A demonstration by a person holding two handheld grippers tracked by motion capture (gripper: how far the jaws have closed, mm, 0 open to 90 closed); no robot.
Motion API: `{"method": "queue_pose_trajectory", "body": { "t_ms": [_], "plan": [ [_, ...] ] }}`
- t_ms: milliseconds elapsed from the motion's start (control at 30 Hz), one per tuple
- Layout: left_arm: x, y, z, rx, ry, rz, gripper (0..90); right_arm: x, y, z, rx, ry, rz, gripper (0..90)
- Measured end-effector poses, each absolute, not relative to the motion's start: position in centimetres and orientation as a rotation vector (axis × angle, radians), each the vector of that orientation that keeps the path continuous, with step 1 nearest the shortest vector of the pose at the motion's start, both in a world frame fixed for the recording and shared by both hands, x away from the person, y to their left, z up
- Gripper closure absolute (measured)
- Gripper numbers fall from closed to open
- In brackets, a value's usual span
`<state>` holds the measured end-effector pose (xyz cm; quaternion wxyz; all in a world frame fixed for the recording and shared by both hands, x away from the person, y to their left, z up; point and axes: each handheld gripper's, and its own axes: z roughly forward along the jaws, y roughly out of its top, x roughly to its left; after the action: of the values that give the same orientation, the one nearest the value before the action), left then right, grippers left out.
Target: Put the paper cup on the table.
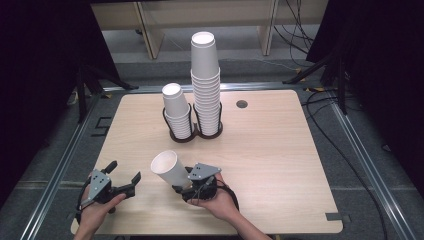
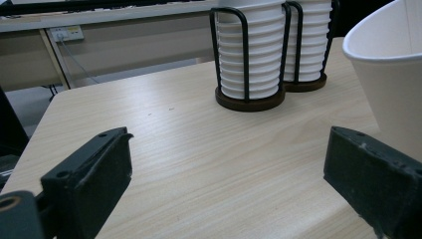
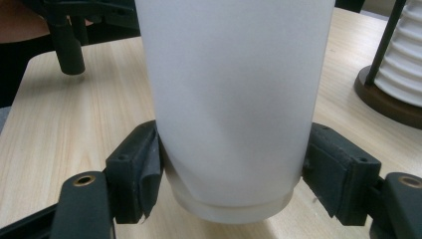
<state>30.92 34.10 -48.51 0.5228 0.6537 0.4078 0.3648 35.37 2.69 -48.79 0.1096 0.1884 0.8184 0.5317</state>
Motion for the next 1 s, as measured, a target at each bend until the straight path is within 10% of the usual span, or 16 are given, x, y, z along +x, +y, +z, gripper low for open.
{"method": "queue_pose_trajectory", "body": {
  "t_ms": [1000],
  "plan": [
    [30.90, 33.96, -48.59, 1.584, 0.978, 0.879, 5.2, 35.97, 2.96, -49.01, 0.579, 2.540, 1.407, 27.4]
  ]
}}
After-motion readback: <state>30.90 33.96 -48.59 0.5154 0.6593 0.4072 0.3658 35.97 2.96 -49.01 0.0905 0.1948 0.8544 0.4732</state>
